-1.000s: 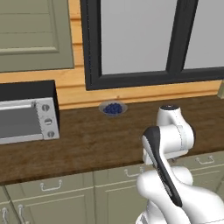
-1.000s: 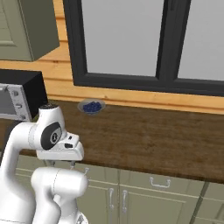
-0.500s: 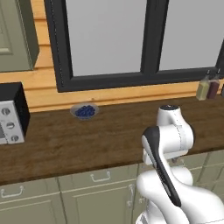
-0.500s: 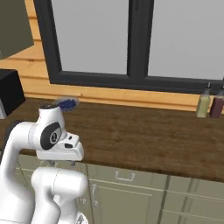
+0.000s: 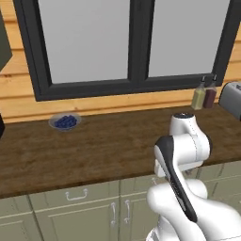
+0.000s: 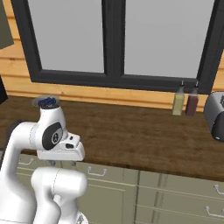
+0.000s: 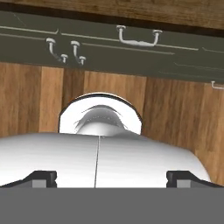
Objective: Take a straw from the drawer in front and place it inside the glass cup on the dining counter.
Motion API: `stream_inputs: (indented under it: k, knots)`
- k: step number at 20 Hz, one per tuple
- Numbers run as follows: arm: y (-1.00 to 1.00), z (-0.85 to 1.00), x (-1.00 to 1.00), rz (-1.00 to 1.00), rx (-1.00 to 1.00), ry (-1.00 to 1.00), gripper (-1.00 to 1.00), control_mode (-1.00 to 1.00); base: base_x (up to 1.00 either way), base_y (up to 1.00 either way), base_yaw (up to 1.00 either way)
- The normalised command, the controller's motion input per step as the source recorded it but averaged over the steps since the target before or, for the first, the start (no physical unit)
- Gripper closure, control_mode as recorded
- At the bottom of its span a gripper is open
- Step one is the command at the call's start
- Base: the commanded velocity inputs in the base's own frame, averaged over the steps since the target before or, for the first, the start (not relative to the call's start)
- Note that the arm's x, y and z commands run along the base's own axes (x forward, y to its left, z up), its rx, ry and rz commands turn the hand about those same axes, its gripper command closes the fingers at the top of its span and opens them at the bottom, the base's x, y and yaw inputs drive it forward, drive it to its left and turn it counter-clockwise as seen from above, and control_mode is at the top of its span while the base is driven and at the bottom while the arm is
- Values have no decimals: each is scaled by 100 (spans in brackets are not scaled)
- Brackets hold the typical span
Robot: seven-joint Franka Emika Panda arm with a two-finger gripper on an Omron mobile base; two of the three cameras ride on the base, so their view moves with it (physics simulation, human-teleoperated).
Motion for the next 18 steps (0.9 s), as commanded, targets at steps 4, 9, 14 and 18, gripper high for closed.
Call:
stream_inputs:
  k: [4, 9, 14, 18]
  knots:
    - [0, 0, 0, 0, 0, 0, -100, 100, -17, 0, 10]
    - [67, -43, -37, 30, -2, -15, -100, -100, 0, 0, 0]
    - [100, -70, -41, 40, -11, -33, -100, -100, 0, 0, 0]
    - [100, -71, -35, 39, -12, -41, -100, -100, 0, 0, 0]
